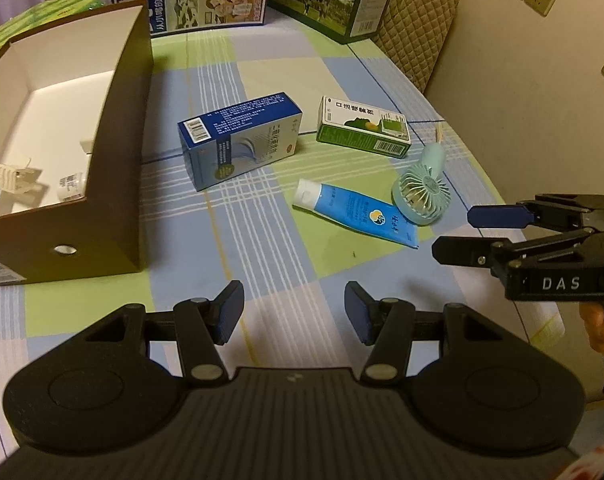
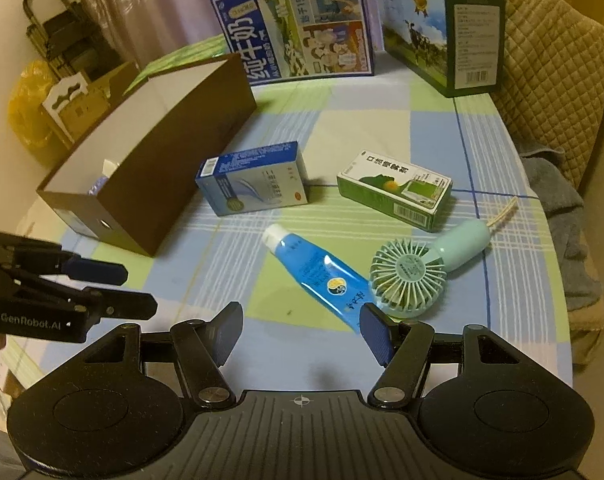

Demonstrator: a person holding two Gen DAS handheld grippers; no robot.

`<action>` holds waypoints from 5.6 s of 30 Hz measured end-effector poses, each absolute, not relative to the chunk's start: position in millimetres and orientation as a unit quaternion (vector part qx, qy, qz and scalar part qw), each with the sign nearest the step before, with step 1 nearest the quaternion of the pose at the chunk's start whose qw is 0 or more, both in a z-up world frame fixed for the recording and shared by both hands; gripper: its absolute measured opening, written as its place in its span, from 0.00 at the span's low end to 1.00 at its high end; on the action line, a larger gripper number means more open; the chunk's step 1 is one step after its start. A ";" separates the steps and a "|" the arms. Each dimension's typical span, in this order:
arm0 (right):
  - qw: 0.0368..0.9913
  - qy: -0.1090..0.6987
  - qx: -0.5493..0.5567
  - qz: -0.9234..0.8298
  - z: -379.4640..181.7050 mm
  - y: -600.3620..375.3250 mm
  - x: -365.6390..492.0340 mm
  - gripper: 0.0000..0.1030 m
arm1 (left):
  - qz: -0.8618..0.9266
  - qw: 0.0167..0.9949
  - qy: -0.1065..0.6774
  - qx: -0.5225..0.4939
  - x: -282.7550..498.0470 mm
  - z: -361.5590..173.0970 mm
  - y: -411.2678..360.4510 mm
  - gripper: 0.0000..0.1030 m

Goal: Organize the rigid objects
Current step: 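Move the right gripper to the blue tube while the left approaches the blue medicine box, then close the right gripper around the blue tube and lift it, then tip up and grasp the blue medicine box with the left gripper while the right holds the tube, then carry the blue medicine box and blue tube over the brown box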

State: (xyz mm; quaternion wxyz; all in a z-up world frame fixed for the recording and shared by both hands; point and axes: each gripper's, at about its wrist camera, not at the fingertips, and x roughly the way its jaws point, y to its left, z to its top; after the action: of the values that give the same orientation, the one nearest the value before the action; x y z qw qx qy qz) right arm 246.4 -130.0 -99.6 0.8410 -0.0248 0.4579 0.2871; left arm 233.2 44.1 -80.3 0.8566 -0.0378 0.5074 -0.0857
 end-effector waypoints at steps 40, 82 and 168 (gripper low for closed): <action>0.771 0.440 -0.221 0.404 -184.3 -59.8 322.9 0.41 | -0.057 0.831 0.552 -0.021 299.4 -139.9 55.6 0.50; 0.883 0.419 0.059 0.206 -113.8 -145.7 357.1 0.35 | -0.177 0.831 0.489 0.197 393.8 -100.9 47.0 0.53; 0.847 0.366 0.042 0.383 -22.0 24.1 314.6 0.35 | 0.016 0.927 0.373 -0.027 298.8 27.1 190.8 0.33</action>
State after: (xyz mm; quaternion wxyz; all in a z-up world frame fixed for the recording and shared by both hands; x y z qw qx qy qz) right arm 314.6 24.1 -22.0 0.8473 0.0418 0.3656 0.3830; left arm 298.8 190.8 27.1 0.9272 -0.0275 0.3732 0.0159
